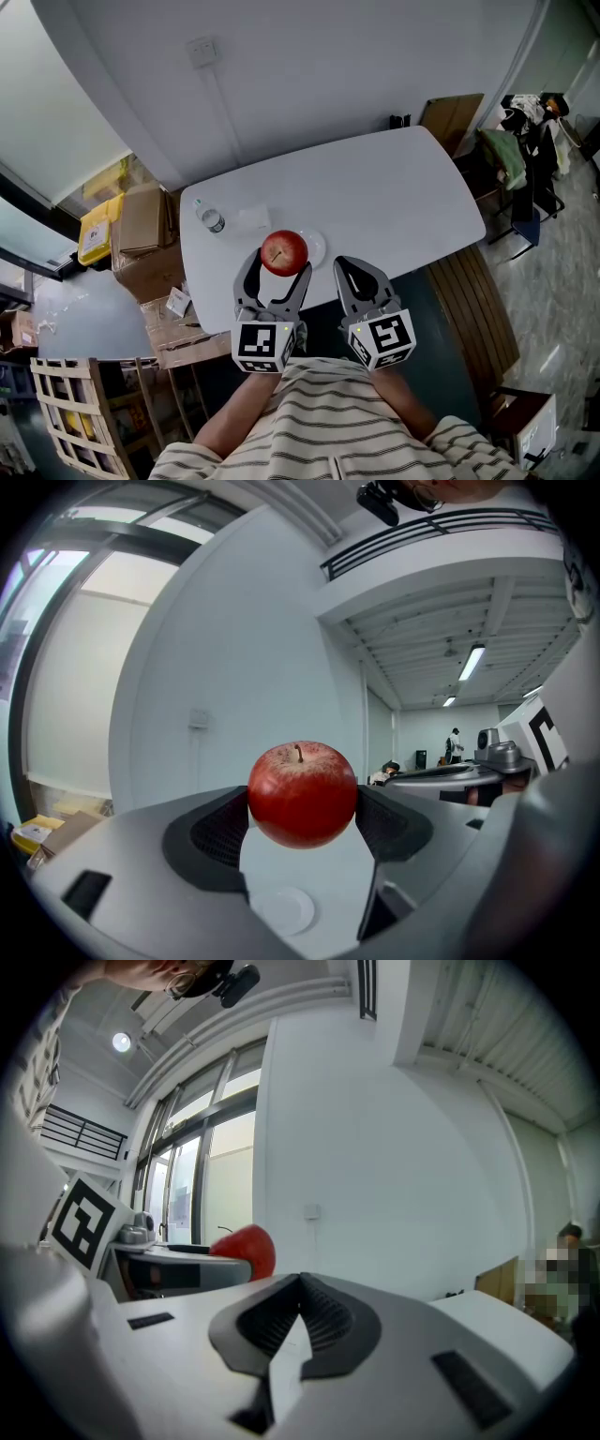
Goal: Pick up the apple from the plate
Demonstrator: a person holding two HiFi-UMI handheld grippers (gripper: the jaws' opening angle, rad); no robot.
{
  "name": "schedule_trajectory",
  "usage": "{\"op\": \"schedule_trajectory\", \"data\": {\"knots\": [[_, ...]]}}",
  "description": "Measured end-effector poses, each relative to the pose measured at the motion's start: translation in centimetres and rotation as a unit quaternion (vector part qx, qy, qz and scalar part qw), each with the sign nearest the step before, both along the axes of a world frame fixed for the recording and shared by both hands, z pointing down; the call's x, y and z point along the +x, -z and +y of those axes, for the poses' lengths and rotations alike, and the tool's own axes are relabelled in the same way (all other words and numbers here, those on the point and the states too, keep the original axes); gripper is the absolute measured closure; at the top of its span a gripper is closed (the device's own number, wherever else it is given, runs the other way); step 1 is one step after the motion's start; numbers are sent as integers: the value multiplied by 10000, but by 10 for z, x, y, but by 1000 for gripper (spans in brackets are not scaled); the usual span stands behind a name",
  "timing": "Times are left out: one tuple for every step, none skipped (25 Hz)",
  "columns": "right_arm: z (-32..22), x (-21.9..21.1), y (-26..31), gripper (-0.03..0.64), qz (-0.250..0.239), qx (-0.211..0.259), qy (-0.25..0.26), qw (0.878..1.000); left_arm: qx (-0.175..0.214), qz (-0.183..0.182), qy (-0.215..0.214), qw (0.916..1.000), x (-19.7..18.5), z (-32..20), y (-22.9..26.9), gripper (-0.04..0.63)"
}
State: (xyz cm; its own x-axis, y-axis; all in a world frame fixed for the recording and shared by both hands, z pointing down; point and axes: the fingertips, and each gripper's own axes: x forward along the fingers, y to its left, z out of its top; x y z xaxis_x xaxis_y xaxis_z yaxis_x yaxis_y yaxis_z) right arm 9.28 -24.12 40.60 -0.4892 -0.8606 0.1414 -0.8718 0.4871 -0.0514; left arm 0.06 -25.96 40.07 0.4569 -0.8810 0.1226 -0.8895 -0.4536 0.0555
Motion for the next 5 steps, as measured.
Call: {"op": "schedule_trajectory", "data": {"knots": [[0, -1, 0, 603, -1, 1, 1, 10000, -15, -6, 5, 10000, -1, 1, -1, 238], [1, -1, 0, 603, -2, 1, 1, 10000, -7, -5, 13, 10000, -2, 1, 0, 238], [1, -1, 0, 603, 0, 2, 2, 10000, 11, 1, 22, 10000, -2, 1, 0, 238], [2, -2, 0, 604, 3, 3, 3, 10000, 27, 9, 31, 10000, -3, 1, 0, 238], [2, -2, 0, 604, 6, 5, 5, 10000, 42, 17, 40, 10000, -4, 1, 1, 238]]}}
